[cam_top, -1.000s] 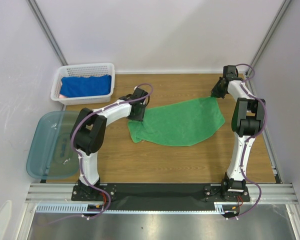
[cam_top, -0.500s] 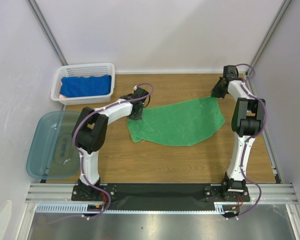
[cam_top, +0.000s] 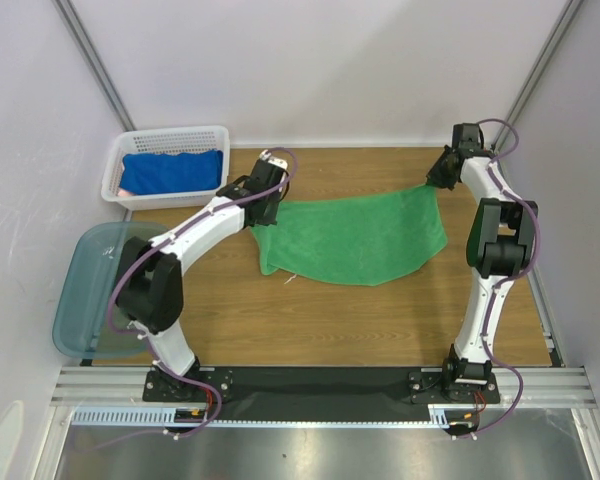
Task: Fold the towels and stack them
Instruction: Flatten out the crumpled towel
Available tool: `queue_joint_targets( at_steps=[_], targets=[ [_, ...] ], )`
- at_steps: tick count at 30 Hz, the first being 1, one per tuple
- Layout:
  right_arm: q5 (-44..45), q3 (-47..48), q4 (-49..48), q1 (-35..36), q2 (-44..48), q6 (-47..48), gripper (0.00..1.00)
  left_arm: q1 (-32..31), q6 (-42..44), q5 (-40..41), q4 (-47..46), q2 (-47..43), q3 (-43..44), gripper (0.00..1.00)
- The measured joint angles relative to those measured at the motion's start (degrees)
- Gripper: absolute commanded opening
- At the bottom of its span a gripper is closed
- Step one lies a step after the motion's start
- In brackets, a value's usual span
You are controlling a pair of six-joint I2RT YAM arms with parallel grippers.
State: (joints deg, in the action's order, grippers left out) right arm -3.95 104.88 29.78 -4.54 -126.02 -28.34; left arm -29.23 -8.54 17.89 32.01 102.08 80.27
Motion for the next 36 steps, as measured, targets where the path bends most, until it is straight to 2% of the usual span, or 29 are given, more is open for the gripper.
queue_joint_targets(
  at_steps=[4,13,19,23,30,36],
  targets=[
    [0.0,-0.2,0.0,-0.1,1.9,0.0,0.00,0.1,-0.1,-1.4,-0.9,-3.2,-3.3,0.02],
    [-0.1,-5.6,0.1,-0.1,4.1,0.2,0.00,0.5,-5.5,-4.3,-1.0,-1.7,-11.7,0.06],
    [-0.1,-5.6,0.4,0.3,3.4,0.2,0.00,1.4,-6.7,-5.2,-2.8,-0.1,-13.5,0.22],
    [-0.2,-4.3,0.5,0.8,1.8,0.2,0.00,2.0,-6.9,-6.1,-3.8,0.0,-14.1,0.27],
    [-0.2,-1.0,1.5,1.5,-1.5,0.1,0.00,3.1,-6.9,-6.8,-4.8,0.0,-14.1,0.22],
    [-0.2,0.1,2.0,1.8,-1.9,0.1,0.00,3.7,-7.0,-7.5,-4.9,0.8,-14.1,0.29]
  ],
)
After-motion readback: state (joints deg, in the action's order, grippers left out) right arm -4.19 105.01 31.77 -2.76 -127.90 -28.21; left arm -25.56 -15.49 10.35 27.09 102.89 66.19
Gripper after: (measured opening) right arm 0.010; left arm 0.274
